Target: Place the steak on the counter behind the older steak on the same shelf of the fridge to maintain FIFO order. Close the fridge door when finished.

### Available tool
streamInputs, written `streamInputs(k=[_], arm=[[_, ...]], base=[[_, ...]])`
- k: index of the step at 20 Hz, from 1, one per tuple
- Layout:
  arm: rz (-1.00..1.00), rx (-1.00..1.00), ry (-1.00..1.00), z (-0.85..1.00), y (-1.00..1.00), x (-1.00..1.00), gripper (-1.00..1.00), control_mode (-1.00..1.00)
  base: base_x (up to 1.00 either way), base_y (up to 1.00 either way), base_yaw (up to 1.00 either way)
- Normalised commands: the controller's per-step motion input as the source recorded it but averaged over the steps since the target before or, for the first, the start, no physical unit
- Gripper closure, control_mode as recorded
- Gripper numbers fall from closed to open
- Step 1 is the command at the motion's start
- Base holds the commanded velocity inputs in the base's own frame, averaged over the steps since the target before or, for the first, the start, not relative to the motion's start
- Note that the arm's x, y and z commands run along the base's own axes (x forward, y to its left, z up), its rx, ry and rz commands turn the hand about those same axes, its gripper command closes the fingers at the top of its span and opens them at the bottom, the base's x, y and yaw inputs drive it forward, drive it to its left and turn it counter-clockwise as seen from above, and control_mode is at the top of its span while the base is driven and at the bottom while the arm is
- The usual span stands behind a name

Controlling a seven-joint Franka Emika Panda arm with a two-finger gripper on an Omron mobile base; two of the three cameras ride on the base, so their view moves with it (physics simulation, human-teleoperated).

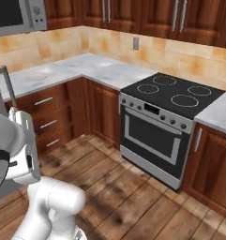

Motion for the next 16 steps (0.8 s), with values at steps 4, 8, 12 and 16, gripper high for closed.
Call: streamInputs(k=[4, 8, 12, 16], arm=[[0.0, 0.0, 0.0, 0.0, 0.0, 0.0, -1.0, 1.0], [0.0, 0.0, 0.0, 0.0, 0.0, 0.0, -1.0, 1.0], [0.0, 0.0, 0.0, 0.0, 0.0, 0.0, -1.0, 1.0], [0.0, 0.0, 0.0, 0.0, 0.0, 0.0, -1.0, 1.0]], base=[[1.0, -0.54, -0.01], [1.0, -0.27, 0.03], [0.71, -0.39, 0.41], [0.53, -0.41, 0.71]])
